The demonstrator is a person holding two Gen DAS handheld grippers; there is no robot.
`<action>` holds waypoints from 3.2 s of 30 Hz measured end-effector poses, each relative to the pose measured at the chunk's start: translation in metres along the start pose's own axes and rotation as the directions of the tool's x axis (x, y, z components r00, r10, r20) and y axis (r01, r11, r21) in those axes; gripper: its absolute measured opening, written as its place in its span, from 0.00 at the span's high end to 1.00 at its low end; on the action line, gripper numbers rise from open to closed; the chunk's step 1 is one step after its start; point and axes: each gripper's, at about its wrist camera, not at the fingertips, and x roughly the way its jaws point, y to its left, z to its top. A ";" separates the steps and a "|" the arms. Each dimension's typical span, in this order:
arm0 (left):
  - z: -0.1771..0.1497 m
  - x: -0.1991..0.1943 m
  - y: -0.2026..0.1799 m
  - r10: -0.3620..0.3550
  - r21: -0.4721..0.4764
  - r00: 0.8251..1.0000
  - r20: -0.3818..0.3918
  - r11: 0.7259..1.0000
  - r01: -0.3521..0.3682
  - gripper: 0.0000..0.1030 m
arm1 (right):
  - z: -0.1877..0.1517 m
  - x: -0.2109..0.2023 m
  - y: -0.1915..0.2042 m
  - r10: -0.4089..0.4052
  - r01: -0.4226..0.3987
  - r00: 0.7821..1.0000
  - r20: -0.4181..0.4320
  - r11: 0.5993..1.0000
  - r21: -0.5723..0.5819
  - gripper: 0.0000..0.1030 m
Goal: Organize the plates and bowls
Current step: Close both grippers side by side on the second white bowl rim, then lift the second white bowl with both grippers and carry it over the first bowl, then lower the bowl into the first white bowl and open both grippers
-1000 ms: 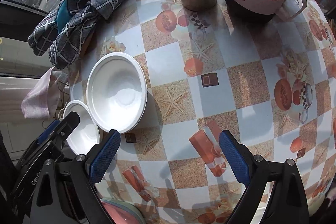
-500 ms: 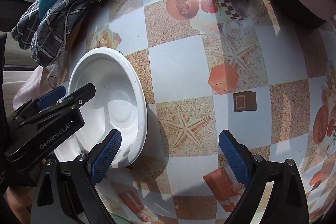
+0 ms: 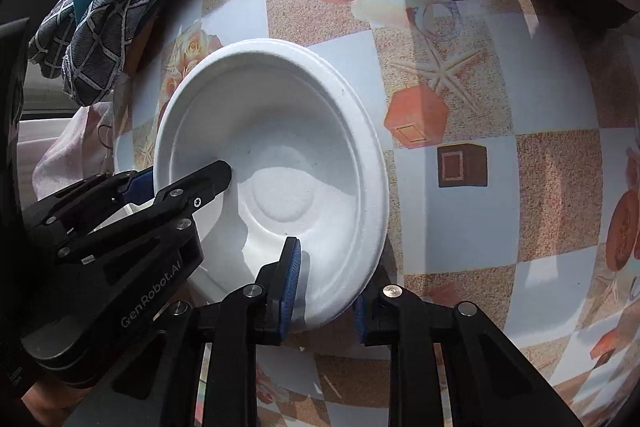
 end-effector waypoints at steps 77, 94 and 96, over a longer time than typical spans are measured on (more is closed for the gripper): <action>-0.252 -0.084 -0.147 -0.251 0.169 0.968 0.024 0.955 0.243 0.36 | -0.284 -0.126 -0.173 -0.083 0.023 0.991 0.104 0.877 0.481 0.12; -0.240 -0.136 0.030 -0.172 -0.302 0.953 0.251 0.921 0.246 0.33 | -0.173 -0.094 0.043 0.037 -0.037 0.999 0.031 0.999 0.018 0.12; -0.234 -0.133 0.055 -0.131 -0.358 0.958 0.254 0.907 0.219 0.33 | -0.158 -0.085 0.064 0.036 -0.035 0.999 0.029 0.999 -0.024 0.12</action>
